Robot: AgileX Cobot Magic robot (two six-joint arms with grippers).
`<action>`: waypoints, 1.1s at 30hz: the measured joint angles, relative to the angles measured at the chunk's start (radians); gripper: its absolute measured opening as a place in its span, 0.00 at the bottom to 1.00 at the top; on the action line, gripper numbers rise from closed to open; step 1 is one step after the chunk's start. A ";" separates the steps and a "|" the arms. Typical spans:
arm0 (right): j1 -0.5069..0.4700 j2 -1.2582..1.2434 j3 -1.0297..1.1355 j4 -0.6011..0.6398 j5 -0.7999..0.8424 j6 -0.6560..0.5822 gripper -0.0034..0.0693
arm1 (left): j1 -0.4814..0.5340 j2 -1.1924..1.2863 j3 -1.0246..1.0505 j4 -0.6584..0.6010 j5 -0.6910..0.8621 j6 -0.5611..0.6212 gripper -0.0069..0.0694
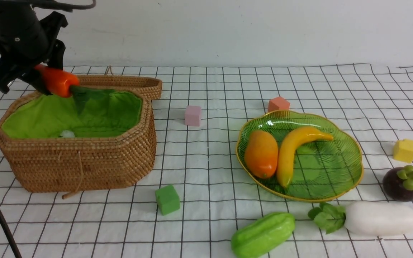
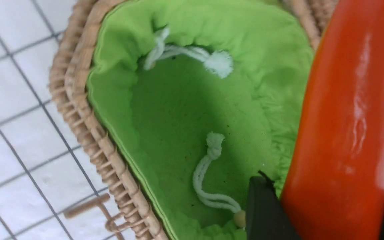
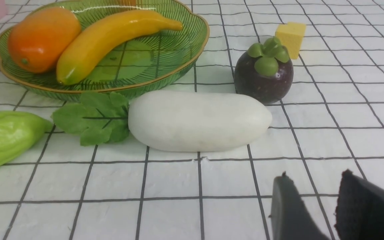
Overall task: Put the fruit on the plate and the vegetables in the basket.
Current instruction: Use the left arm to grab a carrot and put it into the left basket, then use the right arm to grab a mangosteen and put it into the right plate
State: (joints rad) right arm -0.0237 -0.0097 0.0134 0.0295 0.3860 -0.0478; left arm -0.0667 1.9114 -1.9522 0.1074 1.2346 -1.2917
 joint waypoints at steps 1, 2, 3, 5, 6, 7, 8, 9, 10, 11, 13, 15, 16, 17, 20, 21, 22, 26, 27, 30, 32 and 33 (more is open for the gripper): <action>0.000 0.000 0.000 0.000 0.000 0.000 0.38 | 0.000 0.011 0.000 -0.003 0.000 -0.025 0.51; 0.000 0.000 0.000 0.000 0.000 0.000 0.38 | 0.000 0.018 0.000 -0.004 0.000 -0.033 0.51; 0.000 0.000 0.000 0.000 0.000 0.000 0.38 | 0.000 0.024 0.000 -0.009 0.000 -0.038 0.51; 0.000 0.000 0.000 0.000 0.000 0.000 0.38 | 0.000 0.036 0.000 -0.021 0.000 -0.043 0.53; 0.000 0.000 0.000 0.000 0.000 0.000 0.38 | 0.000 0.040 0.001 -0.028 -0.002 -0.046 0.57; 0.000 0.000 0.000 0.000 0.000 0.000 0.38 | 0.000 0.041 0.001 -0.039 -0.005 -0.046 0.63; 0.000 0.000 0.000 0.000 0.000 0.000 0.38 | 0.000 0.041 0.001 -0.046 -0.012 -0.046 0.69; 0.000 0.000 0.000 0.000 0.000 0.000 0.38 | 0.000 0.041 0.001 -0.048 -0.016 -0.046 0.72; 0.000 0.000 0.000 0.000 0.000 0.000 0.38 | 0.000 0.041 0.001 -0.054 -0.025 -0.046 0.80; 0.000 0.000 0.000 0.000 0.000 0.000 0.38 | 0.000 0.041 0.001 -0.058 -0.032 -0.045 0.86; 0.000 0.000 0.000 0.000 0.000 0.000 0.38 | 0.000 0.041 -0.003 -0.062 -0.037 -0.036 0.94; 0.000 0.000 0.000 0.000 0.000 0.000 0.38 | 0.000 0.041 -0.014 -0.065 -0.034 -0.015 0.96; 0.000 0.000 0.000 0.000 0.000 0.000 0.38 | 0.000 0.041 -0.035 -0.076 -0.023 0.042 0.96; 0.000 0.000 0.000 0.000 0.000 0.000 0.38 | 0.000 0.041 -0.054 -0.089 -0.013 0.089 0.96; 0.000 0.000 0.000 0.000 0.000 0.000 0.38 | 0.000 0.029 -0.154 -0.163 0.007 0.386 0.87; 0.000 0.000 0.000 0.000 0.000 0.000 0.38 | -0.005 0.008 -0.167 -0.194 0.007 0.499 0.82; 0.000 0.000 0.000 0.000 0.000 0.000 0.38 | -0.005 0.003 -0.167 -0.194 0.007 0.522 0.82; 0.000 0.000 0.000 0.000 0.000 0.000 0.38 | -0.061 -0.199 -0.134 -0.339 0.012 0.848 0.48; 0.000 0.000 0.000 0.000 0.000 0.000 0.38 | -0.078 -0.232 -0.117 -0.349 0.012 0.870 0.40; 0.000 0.000 0.000 0.000 0.000 0.000 0.38 | -0.145 -0.401 -0.014 -0.310 0.012 0.959 0.14; 0.000 0.000 0.000 0.000 0.000 0.000 0.38 | -0.175 -0.512 0.093 -0.227 0.012 0.983 0.07; 0.000 0.000 0.000 0.000 0.000 0.000 0.38 | -0.180 -0.566 0.157 -0.186 0.012 0.983 0.07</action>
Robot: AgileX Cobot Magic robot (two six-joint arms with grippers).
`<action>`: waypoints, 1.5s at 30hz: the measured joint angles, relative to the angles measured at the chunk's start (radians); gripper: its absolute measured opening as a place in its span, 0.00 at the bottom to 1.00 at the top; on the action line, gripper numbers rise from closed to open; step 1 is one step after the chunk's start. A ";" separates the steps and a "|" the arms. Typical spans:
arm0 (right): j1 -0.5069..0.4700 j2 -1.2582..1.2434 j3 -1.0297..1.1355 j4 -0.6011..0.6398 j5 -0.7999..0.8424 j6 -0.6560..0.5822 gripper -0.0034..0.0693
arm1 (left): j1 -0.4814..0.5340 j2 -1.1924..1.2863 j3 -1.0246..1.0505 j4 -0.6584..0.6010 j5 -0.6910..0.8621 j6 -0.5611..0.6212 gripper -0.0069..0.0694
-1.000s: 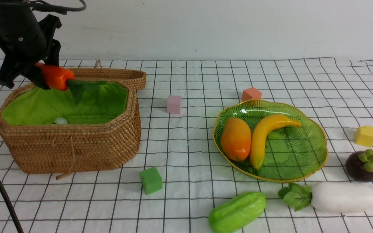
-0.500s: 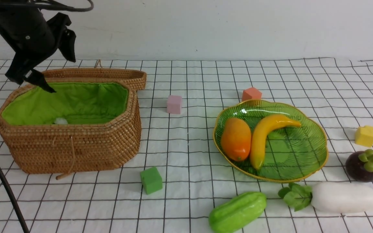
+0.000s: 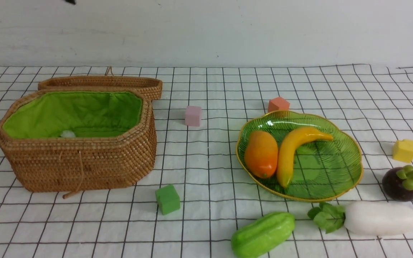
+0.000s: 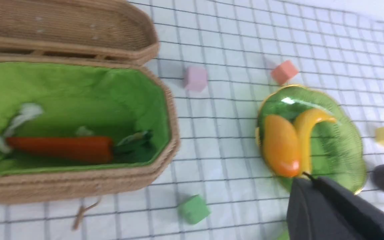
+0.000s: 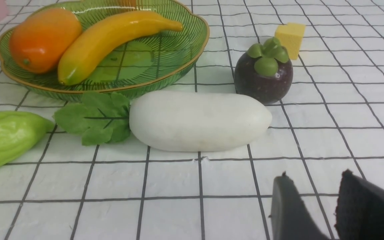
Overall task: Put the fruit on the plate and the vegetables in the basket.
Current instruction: Use the right arm to grab a mangosteen and put it into the right plate
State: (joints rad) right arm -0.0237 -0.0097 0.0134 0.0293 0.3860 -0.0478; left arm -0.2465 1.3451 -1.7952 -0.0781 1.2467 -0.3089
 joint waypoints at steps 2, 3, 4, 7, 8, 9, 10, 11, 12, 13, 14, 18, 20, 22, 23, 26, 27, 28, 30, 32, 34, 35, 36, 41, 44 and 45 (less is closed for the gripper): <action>0.000 0.000 0.000 0.000 0.000 0.000 0.38 | -0.002 -0.107 0.131 0.059 0.000 -0.014 0.07; 0.000 0.000 0.000 0.000 0.000 0.000 0.38 | -0.002 -0.117 0.162 0.069 0.000 -0.016 0.07; 0.000 0.000 0.000 0.000 0.000 0.000 0.38 | -0.002 -0.183 0.259 0.086 0.000 -0.030 0.07; 0.000 0.000 0.000 0.000 0.000 0.000 0.38 | -0.002 -0.342 0.472 0.078 -0.010 -0.041 0.07; 0.000 0.000 0.000 0.000 0.000 0.000 0.38 | -0.003 -0.437 0.620 0.049 -0.064 -0.045 0.07; 0.000 0.000 0.000 0.000 0.000 0.000 0.38 | -0.003 -0.463 0.639 0.046 -0.074 -0.045 0.07; 0.000 0.000 0.000 0.000 0.000 0.000 0.38 | -0.003 -0.553 0.778 0.036 -0.154 -0.049 0.07; 0.000 0.000 0.000 0.000 0.000 0.000 0.38 | -0.003 -0.628 0.873 0.036 -0.250 -0.050 0.07; 0.000 0.000 0.000 0.000 0.000 0.000 0.38 | -0.003 -0.685 0.930 0.036 -0.310 -0.051 0.07; 0.000 0.000 0.000 0.000 0.000 0.000 0.38 | -0.003 -0.737 0.996 0.033 -0.386 -0.051 0.07; 0.000 0.000 0.000 0.000 0.000 0.000 0.38 | -0.003 -0.784 1.056 0.029 -0.464 -0.052 0.07; 0.000 0.000 0.000 0.000 0.000 0.000 0.38 | -0.003 -0.920 1.213 0.017 -0.666 -0.049 0.07; 0.000 0.000 0.000 0.000 0.000 0.000 0.38 | -0.003 -0.960 1.253 0.017 -0.697 -0.049 0.07; 0.000 0.000 0.000 0.000 0.000 0.000 0.38 | -0.003 -1.005 1.306 0.017 -0.710 -0.049 0.07; 0.000 0.000 0.000 0.000 0.000 0.000 0.38 | -0.003 -1.019 1.326 0.017 -0.711 -0.049 0.07; 0.000 0.000 0.000 0.000 0.000 0.000 0.38 | -0.003 -1.029 1.352 0.028 -0.711 -0.049 0.07; 0.000 0.000 0.000 0.000 0.000 0.000 0.38 | -0.003 -1.029 1.353 0.030 -0.711 -0.049 0.07; 0.000 0.000 0.000 0.000 0.000 0.000 0.38 | -0.003 -1.029 1.357 0.049 -0.711 -0.049 0.07; 0.000 0.000 0.000 0.000 0.000 0.000 0.38 | -0.003 -1.029 1.363 0.078 -0.723 -0.049 0.07; 0.000 0.000 0.000 0.000 0.000 0.000 0.38 | -0.003 -1.031 1.374 0.112 -0.737 -0.049 0.07; 0.000 0.000 0.000 0.000 0.000 0.000 0.38 | -0.001 -1.050 1.393 0.153 -0.750 -0.049 0.07; 0.000 0.000 0.000 0.000 0.000 0.000 0.38 | 0.008 -1.086 1.426 0.169 -0.760 -0.049 0.07; 0.000 0.000 0.000 0.000 0.000 0.000 0.38 | 0.020 -1.126 1.456 0.175 -0.774 -0.047 0.07; 0.000 0.000 0.000 0.000 0.000 0.000 0.38 | 0.084 -1.307 1.655 0.178 -0.856 -0.002 0.07; 0.000 0.000 0.000 0.000 0.000 0.000 0.38 | 0.127 -1.353 1.783 0.164 -0.857 0.011 0.07; 0.000 0.000 0.000 0.000 0.000 0.000 0.38 | 0.139 -1.354 1.807 0.159 -0.844 0.011 0.07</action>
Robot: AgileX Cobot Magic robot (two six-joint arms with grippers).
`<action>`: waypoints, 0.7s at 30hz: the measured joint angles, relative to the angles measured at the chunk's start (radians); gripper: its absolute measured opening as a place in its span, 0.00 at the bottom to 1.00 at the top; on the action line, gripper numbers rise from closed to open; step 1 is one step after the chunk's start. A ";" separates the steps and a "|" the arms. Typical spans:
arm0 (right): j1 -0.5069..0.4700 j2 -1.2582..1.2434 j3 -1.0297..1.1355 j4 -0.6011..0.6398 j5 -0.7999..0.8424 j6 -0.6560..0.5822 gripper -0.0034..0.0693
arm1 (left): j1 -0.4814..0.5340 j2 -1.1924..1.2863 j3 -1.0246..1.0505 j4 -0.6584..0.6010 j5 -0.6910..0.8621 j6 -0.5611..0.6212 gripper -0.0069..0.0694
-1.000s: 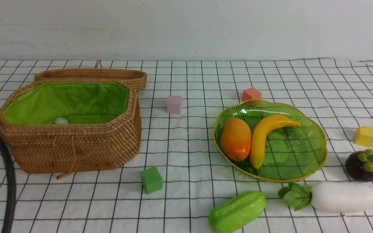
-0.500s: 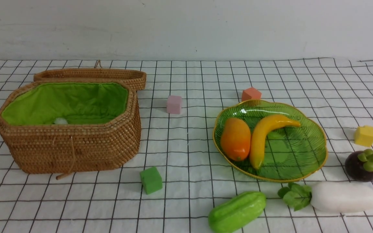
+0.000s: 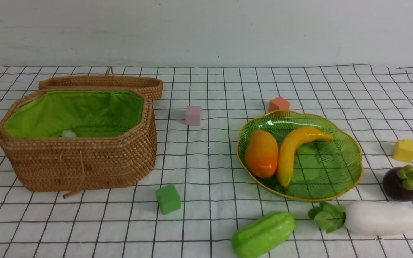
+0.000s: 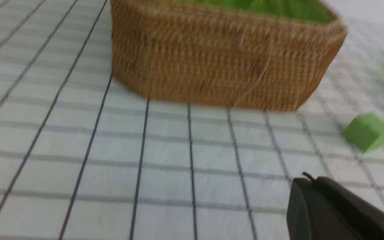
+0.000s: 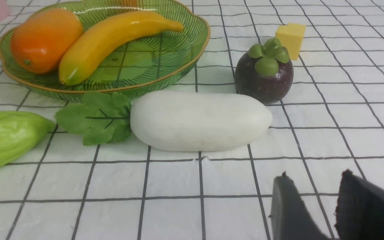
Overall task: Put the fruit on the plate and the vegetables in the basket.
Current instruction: Use the right arm to grab a mangosteen and put it into the right plate
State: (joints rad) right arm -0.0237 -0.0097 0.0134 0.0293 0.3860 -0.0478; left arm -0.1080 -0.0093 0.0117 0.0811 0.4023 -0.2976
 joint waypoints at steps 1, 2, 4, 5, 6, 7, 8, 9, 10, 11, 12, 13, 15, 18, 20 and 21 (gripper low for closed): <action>0.000 0.000 0.000 0.000 0.000 0.000 0.38 | 0.002 0.000 0.003 0.000 0.004 0.000 0.07; 0.000 0.000 0.000 0.000 0.000 0.001 0.38 | 0.012 0.000 0.016 -0.001 0.006 0.000 0.07; 0.000 0.000 0.000 0.000 0.000 0.001 0.38 | 0.019 0.000 0.017 -0.003 -0.009 0.000 0.08; 0.000 0.000 0.000 0.000 0.000 0.001 0.38 | 0.019 0.000 0.017 -0.003 -0.011 0.000 0.08; 0.000 0.000 0.000 0.000 0.000 0.001 0.38 | 0.019 0.000 0.017 -0.003 -0.016 0.000 0.08; 0.000 0.000 0.000 0.000 0.000 0.001 0.38 | 0.019 0.000 0.017 -0.003 -0.016 0.000 0.08; 0.000 0.000 0.000 0.000 0.000 0.001 0.38 | 0.019 0.000 0.018 -0.003 -0.016 0.000 0.08; 0.000 0.000 0.000 0.000 0.000 0.001 0.38 | 0.019 0.000 0.018 -0.003 -0.018 0.000 0.08; 0.000 0.000 0.000 0.000 0.000 0.001 0.38 | 0.019 0.000 0.018 -0.004 -0.019 0.000 0.08; 0.000 0.000 0.000 0.000 0.000 0.001 0.38 | 0.019 0.000 0.018 -0.004 -0.020 0.000 0.08; 0.000 0.000 0.000 0.000 0.000 0.001 0.38 | 0.019 0.000 0.018 -0.004 -0.020 0.000 0.08; 0.000 0.000 0.000 0.000 0.000 0.001 0.38 | 0.019 0.000 0.018 -0.004 -0.021 0.000 0.09; 0.000 0.000 0.000 0.000 0.000 0.001 0.38 | 0.019 0.000 0.018 -0.004 -0.022 0.000 0.09; 0.000 0.000 0.000 -0.002 0.000 0.001 0.38 | 0.019 0.000 0.018 -0.004 -0.022 0.000 0.09; 0.000 0.000 0.000 -0.004 0.000 0.001 0.38 | 0.019 0.000 0.018 -0.004 -0.022 0.000 0.09; 0.000 0.000 0.000 -0.007 0.000 0.001 0.38 | 0.019 0.000 0.018 -0.004 -0.022 0.000 0.09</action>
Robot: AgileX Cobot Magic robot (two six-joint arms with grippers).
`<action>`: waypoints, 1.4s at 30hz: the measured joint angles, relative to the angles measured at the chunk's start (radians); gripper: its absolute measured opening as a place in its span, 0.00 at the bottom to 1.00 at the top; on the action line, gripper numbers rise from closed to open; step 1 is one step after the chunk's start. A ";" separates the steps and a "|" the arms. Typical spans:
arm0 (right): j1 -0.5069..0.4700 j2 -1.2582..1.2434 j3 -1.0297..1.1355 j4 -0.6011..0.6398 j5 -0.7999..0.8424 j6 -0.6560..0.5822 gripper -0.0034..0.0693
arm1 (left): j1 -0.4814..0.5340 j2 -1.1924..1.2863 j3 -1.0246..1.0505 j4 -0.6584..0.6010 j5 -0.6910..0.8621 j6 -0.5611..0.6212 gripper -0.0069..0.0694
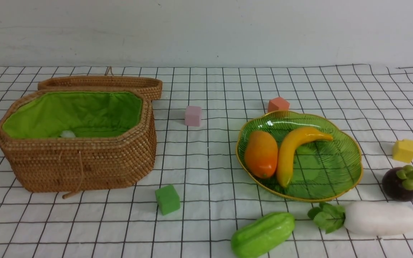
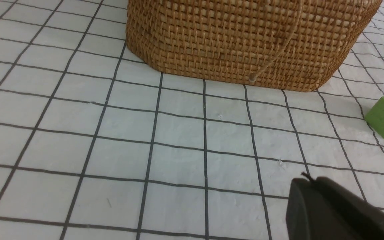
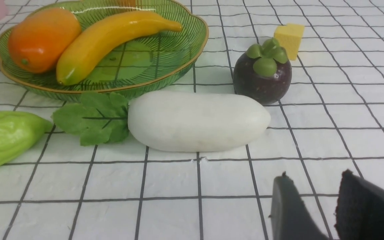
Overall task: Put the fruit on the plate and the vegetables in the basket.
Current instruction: Use the right arm to grab a mangosteen and put it into the right plate
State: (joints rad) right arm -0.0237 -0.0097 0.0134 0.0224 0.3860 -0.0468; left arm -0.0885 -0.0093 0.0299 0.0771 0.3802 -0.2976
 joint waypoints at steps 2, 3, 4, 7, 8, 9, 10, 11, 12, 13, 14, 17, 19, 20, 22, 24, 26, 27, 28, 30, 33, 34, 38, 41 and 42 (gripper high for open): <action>0.000 0.000 0.000 -0.002 -0.009 0.000 0.38 | 0.000 0.000 0.000 0.000 0.000 0.000 0.09; 0.000 0.000 0.003 0.000 -0.024 0.001 0.38 | 0.000 0.000 0.000 0.000 0.000 0.000 0.09; 0.000 0.000 0.004 0.001 -0.035 0.003 0.38 | 0.000 0.000 0.000 0.000 0.000 0.000 0.09; 0.000 0.000 0.012 0.070 -0.201 0.080 0.38 | 0.000 0.000 0.000 0.000 0.000 0.000 0.09; 0.000 0.000 0.012 0.105 -0.267 0.121 0.38 | 0.000 0.000 0.000 0.000 0.000 0.000 0.09; 0.000 0.000 0.012 0.105 -0.279 0.130 0.38 | 0.000 0.000 0.000 0.000 0.000 0.000 0.09; 0.000 0.000 0.012 0.173 -0.396 0.205 0.38 | 0.000 0.000 0.000 0.000 0.000 0.000 0.09; 0.000 0.000 0.012 0.173 -0.410 0.213 0.38 | 0.000 0.000 0.000 0.000 0.000 0.000 0.09; 0.000 0.000 0.012 0.215 -0.531 0.260 0.38 | 0.000 0.000 0.000 0.000 0.000 0.000 0.09; 0.000 0.000 0.012 0.234 -0.629 0.276 0.38 | 0.000 0.000 0.000 0.000 0.000 0.000 0.09; 0.000 0.000 0.012 0.237 -0.696 0.283 0.38 | 0.000 0.000 0.000 0.000 0.000 0.000 0.09; 0.000 0.000 -0.022 0.236 -0.820 0.302 0.38 | 0.000 0.000 0.000 0.000 0.000 0.000 0.09; 0.000 0.015 -0.155 0.218 -0.837 0.317 0.38 | 0.000 0.000 0.000 0.000 -0.001 0.000 0.10; 0.000 0.034 -0.238 0.203 -0.817 0.317 0.38 | 0.000 0.000 0.000 0.000 -0.001 0.000 0.10; 0.000 0.094 -0.426 0.149 -0.741 0.308 0.38 | 0.000 0.000 0.000 0.000 -0.001 0.000 0.10; 0.000 0.161 -0.580 0.086 -0.672 0.277 0.38 | 0.000 0.000 0.000 0.000 -0.001 0.000 0.10; 0.000 0.227 -0.722 0.007 -0.610 0.242 0.38 | 0.000 0.000 0.000 0.000 -0.001 0.000 0.10; 0.000 0.303 -0.825 -0.069 -0.562 0.202 0.38 | 0.000 0.000 0.000 0.000 -0.001 0.000 0.11; 0.000 0.323 -0.850 -0.090 -0.549 0.194 0.38 | 0.000 0.000 0.000 0.000 -0.001 0.000 0.11; 0.000 0.440 -0.957 -0.203 -0.477 0.177 0.38 | 0.000 0.000 0.000 0.000 -0.001 0.000 0.11; 0.000 0.566 -0.983 -0.253 -0.360 0.188 0.38 | 0.000 0.000 0.001 0.000 -0.001 0.000 0.12; 0.000 0.599 -0.983 -0.256 -0.326 0.194 0.38 | 0.000 0.000 0.000 0.000 -0.001 0.000 0.12; 0.000 0.750 -0.983 -0.258 -0.063 0.270 0.38 | 0.000 0.000 0.000 -0.001 -0.001 0.000 0.12; 0.000 0.867 -0.983 -0.258 0.163 0.399 0.40 | 0.000 0.000 0.000 -0.002 -0.001 0.000 0.13; 0.000 0.867 -0.983 -0.258 0.163 0.399 0.40 | 0.000 0.000 0.000 -0.002 -0.001 0.000 0.13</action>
State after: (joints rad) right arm -0.0237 0.8571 -0.9697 -0.2353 0.5491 0.3517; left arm -0.0885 -0.0093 0.0301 0.0748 0.3795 -0.2976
